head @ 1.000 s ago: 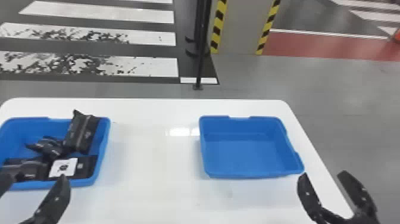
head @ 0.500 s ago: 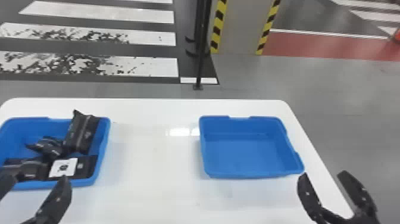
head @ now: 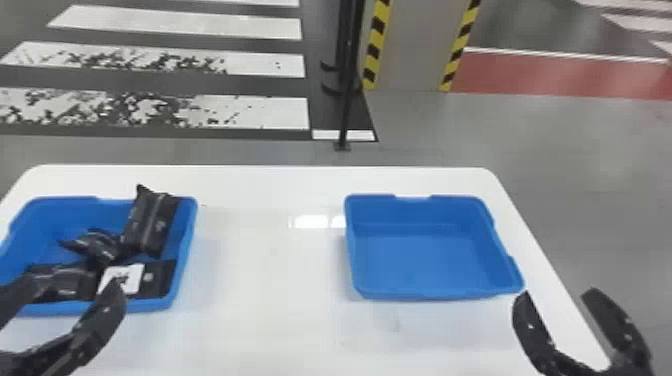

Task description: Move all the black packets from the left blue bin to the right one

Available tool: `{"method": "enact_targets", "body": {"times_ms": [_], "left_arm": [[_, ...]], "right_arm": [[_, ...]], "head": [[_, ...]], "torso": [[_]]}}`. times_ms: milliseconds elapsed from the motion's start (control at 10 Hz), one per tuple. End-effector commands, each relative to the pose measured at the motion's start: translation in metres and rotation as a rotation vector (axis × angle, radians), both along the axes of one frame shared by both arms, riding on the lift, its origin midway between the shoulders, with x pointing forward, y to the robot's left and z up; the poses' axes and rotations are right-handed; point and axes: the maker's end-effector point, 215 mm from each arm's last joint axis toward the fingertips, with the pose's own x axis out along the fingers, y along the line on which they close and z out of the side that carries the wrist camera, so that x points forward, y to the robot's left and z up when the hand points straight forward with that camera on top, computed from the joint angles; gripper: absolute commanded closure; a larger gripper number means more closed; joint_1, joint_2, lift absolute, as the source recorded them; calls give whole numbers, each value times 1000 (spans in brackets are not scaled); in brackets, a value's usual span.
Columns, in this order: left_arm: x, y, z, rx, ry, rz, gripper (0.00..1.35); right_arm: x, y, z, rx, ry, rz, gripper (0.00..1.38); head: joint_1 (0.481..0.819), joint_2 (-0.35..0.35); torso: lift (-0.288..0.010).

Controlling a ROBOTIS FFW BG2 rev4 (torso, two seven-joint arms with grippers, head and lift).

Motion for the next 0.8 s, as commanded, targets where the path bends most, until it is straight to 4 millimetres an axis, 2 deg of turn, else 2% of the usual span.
{"method": "enact_targets", "body": {"times_ms": [0,200,300,600,700], "left_arm": [[12,7,-5,15,19,3,185],[29,16,-33,9,84,10,185],[35,25,-40,25,105,22,185],[63,70,-61,69,172,98,185],[73,78,-73,65,213,104,185]], "right_arm": [[0,0,-1,2,2,-2,116],[0,1,-2,4,2,-1,116],[1,2,-3,8,2,1,116],[2,3,-3,9,2,2,116],[3,4,-4,11,2,3,116]], "head": [[695,-105],[695,-87],[695,-83],[695,-27],[695,3]], "torso": [[-121],[-121],[-121],[-121],[-121]]}}
